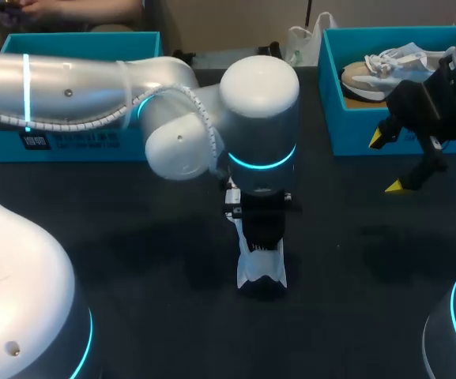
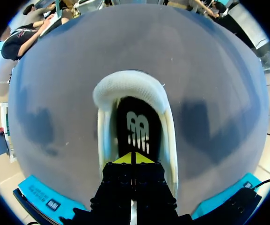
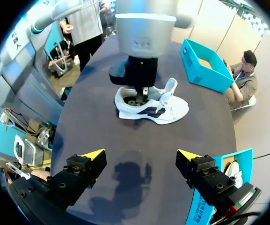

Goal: Take the shoe out of the shoebox, open the shoe tongue, remove and reinsert the insole, then place the shoe into the shoebox

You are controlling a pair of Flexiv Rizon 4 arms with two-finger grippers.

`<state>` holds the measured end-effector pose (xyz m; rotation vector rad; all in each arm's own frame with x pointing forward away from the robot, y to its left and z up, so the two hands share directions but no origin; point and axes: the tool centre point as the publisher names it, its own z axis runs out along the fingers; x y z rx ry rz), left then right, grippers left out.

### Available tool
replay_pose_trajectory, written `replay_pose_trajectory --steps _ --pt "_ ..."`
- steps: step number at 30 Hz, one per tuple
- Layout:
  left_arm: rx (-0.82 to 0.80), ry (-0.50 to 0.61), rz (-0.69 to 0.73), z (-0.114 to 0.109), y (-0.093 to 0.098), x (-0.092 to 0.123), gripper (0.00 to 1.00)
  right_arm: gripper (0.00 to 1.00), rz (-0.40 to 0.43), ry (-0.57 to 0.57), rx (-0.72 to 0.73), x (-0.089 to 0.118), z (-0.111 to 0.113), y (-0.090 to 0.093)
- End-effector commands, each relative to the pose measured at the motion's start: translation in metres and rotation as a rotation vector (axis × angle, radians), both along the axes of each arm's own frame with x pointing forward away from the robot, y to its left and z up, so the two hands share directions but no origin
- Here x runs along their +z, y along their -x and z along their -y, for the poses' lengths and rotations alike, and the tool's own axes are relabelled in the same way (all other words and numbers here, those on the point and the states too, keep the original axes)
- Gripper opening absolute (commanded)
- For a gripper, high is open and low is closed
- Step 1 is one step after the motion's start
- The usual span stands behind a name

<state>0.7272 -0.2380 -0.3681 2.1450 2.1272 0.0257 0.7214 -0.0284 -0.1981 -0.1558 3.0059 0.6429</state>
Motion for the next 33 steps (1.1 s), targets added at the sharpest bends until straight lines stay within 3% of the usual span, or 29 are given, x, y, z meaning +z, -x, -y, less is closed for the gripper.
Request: replay_pose_trajectory --steps 1,8,13,14,15,16,17,18,33 --pt "0.001 0.012 0.102 -0.009 0.004 0.011 0.0 1.0 -0.001 0.002 0.0 -0.001 -0.001 -0.001" --pt "0.009 0.029 0.244 -0.011 -0.009 0.019 0.0 1.0 -0.001 0.002 0.0 -0.001 -0.001 -0.001" --pt "0.027 0.003 0.247 -0.013 -0.013 0.02 0.01 1.0 -0.001 0.002 0.0 -0.001 -0.001 -0.001" --pt "0.028 0.003 0.246 -0.013 -0.013 0.02 0.18 1.0 -0.001 0.002 0.0 -0.001 -0.001 -0.001" --pt "0.029 0.0 0.248 -0.014 -0.014 0.019 0.42 1.0 -0.001 0.002 0.0 -0.001 -0.001 -0.001" --pt "0.038 -0.003 0.241 -0.014 -0.014 0.019 0.8 1.0 -0.001 0.002 0.0 -0.001 -0.001 -0.001" --pt "0.04 -0.005 0.237 -0.015 -0.015 0.019 0.96 1.0 -0.001 0.002 0.0 -0.001 -0.001 -0.001" --pt "0.042 -0.003 0.232 -0.015 -0.015 0.019 1.0 1.0 -0.001 0.002 0.0 -0.001 -0.001 -0.001" --pt "0.036 -0.03 0.19 -0.018 -0.018 0.023 1.0 1.0 -0.001 0.002 0.0 -0.001 -0.001 -0.001"
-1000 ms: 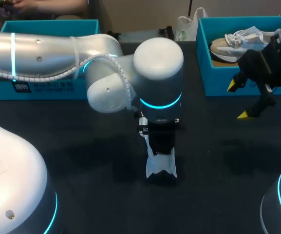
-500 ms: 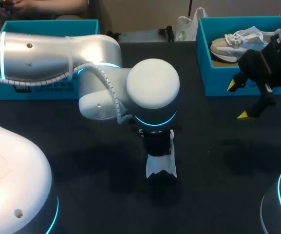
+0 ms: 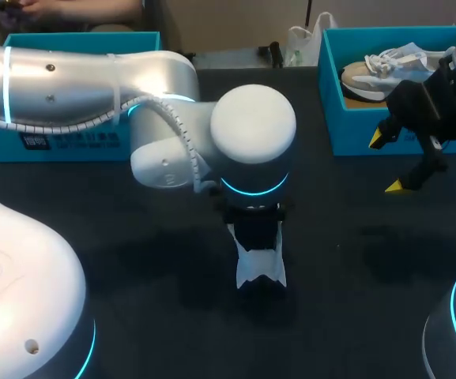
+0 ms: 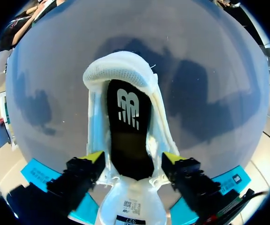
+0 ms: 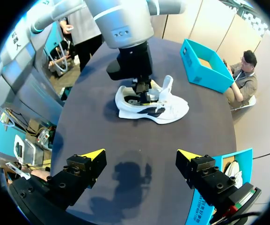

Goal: Take the shoe out of the shoebox, open the shoe tongue, remove and reinsert the insole, then place the shoe into the shoebox

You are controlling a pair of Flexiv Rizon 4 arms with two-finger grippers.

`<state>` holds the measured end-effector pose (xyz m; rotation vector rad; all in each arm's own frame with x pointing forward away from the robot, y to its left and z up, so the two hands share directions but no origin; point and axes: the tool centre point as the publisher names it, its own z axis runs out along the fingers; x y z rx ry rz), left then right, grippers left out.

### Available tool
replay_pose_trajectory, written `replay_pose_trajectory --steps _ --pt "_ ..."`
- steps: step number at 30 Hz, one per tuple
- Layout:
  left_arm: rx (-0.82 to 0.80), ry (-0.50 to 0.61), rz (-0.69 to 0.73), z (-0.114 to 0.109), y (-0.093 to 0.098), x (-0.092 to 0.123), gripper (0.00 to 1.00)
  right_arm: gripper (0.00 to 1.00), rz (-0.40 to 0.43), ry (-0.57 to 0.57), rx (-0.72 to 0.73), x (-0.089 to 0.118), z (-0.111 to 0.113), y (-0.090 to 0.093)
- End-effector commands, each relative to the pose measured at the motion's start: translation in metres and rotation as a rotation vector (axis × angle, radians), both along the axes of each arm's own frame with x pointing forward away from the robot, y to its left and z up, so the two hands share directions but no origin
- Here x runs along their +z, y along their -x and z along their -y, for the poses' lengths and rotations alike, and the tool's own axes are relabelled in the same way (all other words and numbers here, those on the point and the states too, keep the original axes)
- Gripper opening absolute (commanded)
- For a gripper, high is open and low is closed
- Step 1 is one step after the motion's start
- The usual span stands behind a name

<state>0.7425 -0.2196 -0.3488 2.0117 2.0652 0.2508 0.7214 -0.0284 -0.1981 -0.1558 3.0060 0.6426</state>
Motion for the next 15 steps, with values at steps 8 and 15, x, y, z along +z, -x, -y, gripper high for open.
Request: replay_pose_trajectory --steps 8,15 --pt "-0.039 -0.057 -0.036 0.0017 -0.0042 0.0068 1.0 1.0 -0.001 0.001 0.0 -0.0009 -0.0005 -0.0006" --pt "-0.067 -0.074 -0.048 0.0035 -0.0117 0.014 1.0 1.0 -0.001 0.001 0.0 -0.0009 -0.0005 -0.0006"
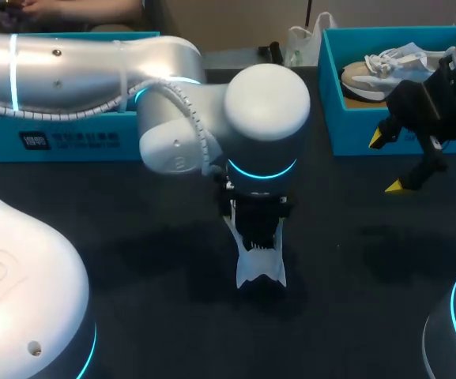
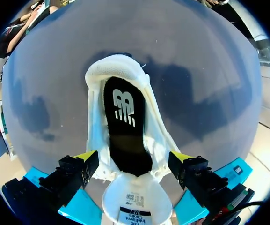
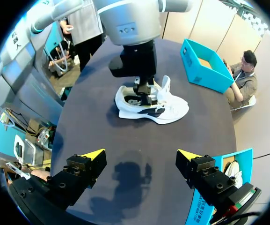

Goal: Take the shoe out of the shoebox, open the shoe tongue, remove and reinsert the insole, then place the shoe into the shoebox

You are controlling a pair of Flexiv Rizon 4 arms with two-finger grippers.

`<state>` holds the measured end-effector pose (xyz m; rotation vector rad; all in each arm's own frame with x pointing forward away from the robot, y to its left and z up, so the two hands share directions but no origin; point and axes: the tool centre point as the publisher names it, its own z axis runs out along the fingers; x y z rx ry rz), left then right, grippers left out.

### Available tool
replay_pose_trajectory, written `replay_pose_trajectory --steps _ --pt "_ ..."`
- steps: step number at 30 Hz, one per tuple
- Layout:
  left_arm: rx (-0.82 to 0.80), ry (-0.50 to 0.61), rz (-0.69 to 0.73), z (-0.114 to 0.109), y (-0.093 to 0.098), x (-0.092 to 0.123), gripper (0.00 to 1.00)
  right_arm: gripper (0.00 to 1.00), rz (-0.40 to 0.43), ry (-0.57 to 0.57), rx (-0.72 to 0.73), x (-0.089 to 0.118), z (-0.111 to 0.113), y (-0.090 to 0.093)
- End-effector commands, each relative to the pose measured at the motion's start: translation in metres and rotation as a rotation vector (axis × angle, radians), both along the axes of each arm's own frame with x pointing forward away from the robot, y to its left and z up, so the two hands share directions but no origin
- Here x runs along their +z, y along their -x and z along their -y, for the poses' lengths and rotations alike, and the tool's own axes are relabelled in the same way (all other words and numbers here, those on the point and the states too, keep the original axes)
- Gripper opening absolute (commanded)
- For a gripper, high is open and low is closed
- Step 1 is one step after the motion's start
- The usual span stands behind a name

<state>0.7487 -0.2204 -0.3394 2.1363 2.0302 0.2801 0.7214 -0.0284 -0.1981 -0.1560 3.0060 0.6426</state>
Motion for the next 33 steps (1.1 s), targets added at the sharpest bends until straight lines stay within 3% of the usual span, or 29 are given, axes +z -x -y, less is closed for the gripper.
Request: replay_pose_trajectory --steps 1,23,33 --pt "0.0 -0.007 -0.015 0.003 -0.008 0.007 1.0 1.0 -0.001 0.001 0.0 -0.001 0.0 -0.001" --pt "-0.059 -0.01 -0.012 0.004 -0.043 0.046 1.0 1.0 -0.001 0.001 0.0 -0.001 0.0 -0.001" --pt "-0.051 0.0 -0.012 -0.002 -0.071 0.054 1.0 1.0 -0.001 0.001 0.0 -0.001 0.0 -0.001"
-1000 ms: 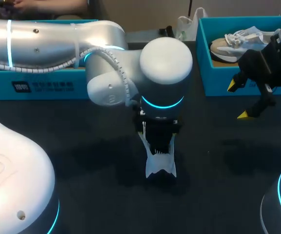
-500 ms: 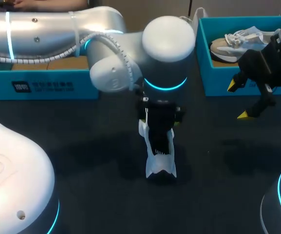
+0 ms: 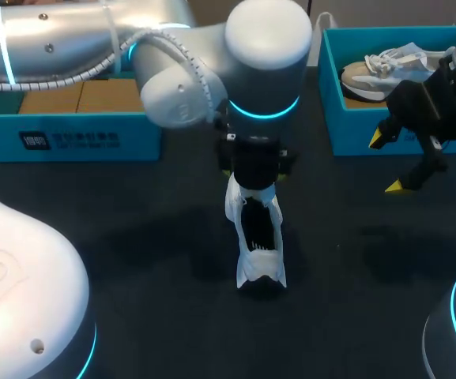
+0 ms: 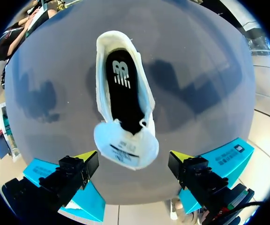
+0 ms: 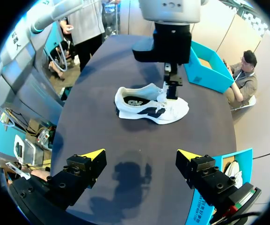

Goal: Take the shoe out of the shoebox, open the shoe tongue, remove and reinsert the insole, then place the shoe into the shoebox

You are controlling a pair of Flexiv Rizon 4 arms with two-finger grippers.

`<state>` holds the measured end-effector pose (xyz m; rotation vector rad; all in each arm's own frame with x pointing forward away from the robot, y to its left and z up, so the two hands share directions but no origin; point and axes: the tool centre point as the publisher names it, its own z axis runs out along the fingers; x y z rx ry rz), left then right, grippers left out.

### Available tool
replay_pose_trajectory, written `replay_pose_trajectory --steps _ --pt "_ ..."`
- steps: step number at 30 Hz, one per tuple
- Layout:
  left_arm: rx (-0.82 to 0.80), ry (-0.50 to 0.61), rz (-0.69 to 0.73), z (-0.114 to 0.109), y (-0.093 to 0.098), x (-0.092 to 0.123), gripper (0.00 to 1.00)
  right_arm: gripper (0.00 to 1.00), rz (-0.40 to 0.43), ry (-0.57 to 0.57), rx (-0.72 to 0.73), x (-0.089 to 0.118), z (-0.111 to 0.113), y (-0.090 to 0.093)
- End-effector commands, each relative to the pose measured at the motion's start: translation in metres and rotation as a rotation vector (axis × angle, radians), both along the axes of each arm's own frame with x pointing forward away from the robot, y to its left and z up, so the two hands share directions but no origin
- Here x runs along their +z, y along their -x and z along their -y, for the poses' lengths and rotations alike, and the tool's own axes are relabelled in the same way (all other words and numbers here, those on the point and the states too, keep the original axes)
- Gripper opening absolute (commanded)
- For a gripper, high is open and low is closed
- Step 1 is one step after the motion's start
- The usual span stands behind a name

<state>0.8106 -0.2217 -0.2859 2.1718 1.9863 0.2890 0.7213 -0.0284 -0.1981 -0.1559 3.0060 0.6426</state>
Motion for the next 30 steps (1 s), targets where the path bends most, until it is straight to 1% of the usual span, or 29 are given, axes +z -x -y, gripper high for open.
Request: replay_pose_trajectory --steps 1,3,4,5,6,7,9,11,14,16,19,23,26,30 --pt "-0.016 0.008 -0.024 -0.003 -0.011 0.0 1.0 1.0 -0.001 0.001 0.0 -0.001 -0.001 -0.001" --pt "-0.015 0.009 -0.032 -0.003 -0.012 -0.001 1.0 1.0 -0.001 0.001 0.0 -0.001 -0.001 -0.001" --pt "-0.014 0.008 -0.033 -0.003 -0.014 -0.002 0.98 1.0 -0.001 0.001 0.0 -0.001 -0.001 -0.001" --pt "-0.013 0.008 -0.035 -0.003 -0.015 -0.003 0.89 1.0 -0.001 0.001 0.0 -0.001 -0.001 -0.001" --pt "-0.012 0.01 -0.039 -0.002 -0.015 -0.003 0.72 1.0 -0.001 0.001 0.0 -0.001 -0.001 -0.001" --pt "-0.012 0.01 -0.041 -0.002 -0.016 -0.004 0.43 1.0 -0.001 0.001 0.0 -0.001 -0.001 -0.001" --pt "-0.011 0.01 -0.042 -0.001 -0.015 -0.004 0.44 1.0 -0.001 0.001 0.0 -0.001 -0.001 -0.001" --pt "-0.013 0.009 -0.044 -0.001 -0.015 -0.005 0.33 1.0 -0.001 0.001 0.0 -0.001 -0.001 -0.001" --pt "-0.014 0.008 -0.047 0.0 -0.016 -0.006 0.33 1.0 -0.001 0.001 0.0 -0.001 -0.001 -0.001" --pt "-0.019 0.006 -0.055 -0.001 -0.015 -0.007 0.3 1.0 -0.001 0.001 0.0 -0.001 -0.001 -0.001" --pt "-0.034 0.007 -0.076 -0.002 -0.008 -0.006 0.3 1.0 -0.001 0.001 0.0 -0.001 -0.001 -0.001" --pt "-0.055 0.01 -0.092 -0.003 0.001 -0.005 0.34 1.0 -0.001 0.001 0.0 -0.001 -0.001 -0.001" --pt "-0.065 0.013 -0.102 -0.004 0.007 -0.006 0.34 1.0 -0.001 0.001 0.0 -0.001 -0.001 -0.001" --pt "-0.067 0.015 -0.105 -0.004 0.011 -0.009 0.35 1.0 -0.001 0.001 0.0 -0.001 -0.001 -0.001"
